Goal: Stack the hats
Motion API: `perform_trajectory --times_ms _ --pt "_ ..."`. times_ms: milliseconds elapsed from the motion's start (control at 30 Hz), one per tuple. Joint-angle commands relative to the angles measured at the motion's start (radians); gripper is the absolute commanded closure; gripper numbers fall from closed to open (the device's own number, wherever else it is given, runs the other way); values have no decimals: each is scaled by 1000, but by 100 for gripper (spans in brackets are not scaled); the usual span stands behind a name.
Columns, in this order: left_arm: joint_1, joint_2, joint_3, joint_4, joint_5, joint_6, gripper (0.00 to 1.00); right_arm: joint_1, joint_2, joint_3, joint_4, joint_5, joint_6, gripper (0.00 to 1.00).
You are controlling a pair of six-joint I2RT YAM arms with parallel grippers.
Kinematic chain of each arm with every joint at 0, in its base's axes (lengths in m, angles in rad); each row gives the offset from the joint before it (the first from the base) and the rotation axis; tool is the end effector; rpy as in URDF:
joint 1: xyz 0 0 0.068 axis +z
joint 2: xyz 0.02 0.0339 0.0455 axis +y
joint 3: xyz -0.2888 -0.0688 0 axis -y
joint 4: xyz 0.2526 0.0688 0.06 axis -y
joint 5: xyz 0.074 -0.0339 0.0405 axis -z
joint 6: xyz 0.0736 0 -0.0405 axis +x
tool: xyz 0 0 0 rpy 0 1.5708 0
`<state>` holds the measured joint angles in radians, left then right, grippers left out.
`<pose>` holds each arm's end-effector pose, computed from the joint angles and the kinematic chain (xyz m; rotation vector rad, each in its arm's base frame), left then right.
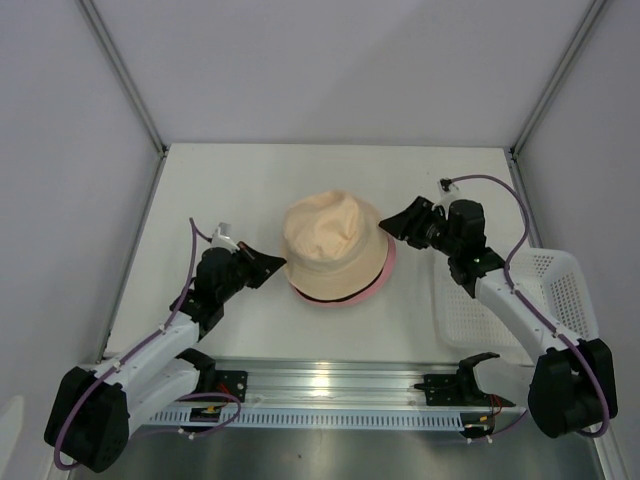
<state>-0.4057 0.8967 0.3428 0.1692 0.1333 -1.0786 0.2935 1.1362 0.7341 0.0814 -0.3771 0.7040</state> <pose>0.2004 -0.0967 0.2021 -0.6096 2.0318 -1.0696 0.2693 0.1097 0.2869 0.1370 1.9997 1.0181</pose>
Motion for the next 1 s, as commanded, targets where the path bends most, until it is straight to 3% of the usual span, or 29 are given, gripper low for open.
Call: perform_trajectory --times_ms 0,500,600,633,767,967 --pt "-7 7 28 -39 -26 48 99 12 25 5 58 -36 -1 47" --pt "-7 15 53 -42 -24 60 99 29 65 19 64 -46 8 52" --pt "-7 19 58 -40 -24 62 99 29 66 19 67 -49 17 62" --pt "-7 21 61 -39 -23 60 99 27 66 19 70 -49 22 73" --pt "-7 28 73 -42 -27 68 99 24 76 19 64 -48 23 97" --pt "-7 56 100 -103 -64 78 99 22 71 -10 46 -1 8 100"
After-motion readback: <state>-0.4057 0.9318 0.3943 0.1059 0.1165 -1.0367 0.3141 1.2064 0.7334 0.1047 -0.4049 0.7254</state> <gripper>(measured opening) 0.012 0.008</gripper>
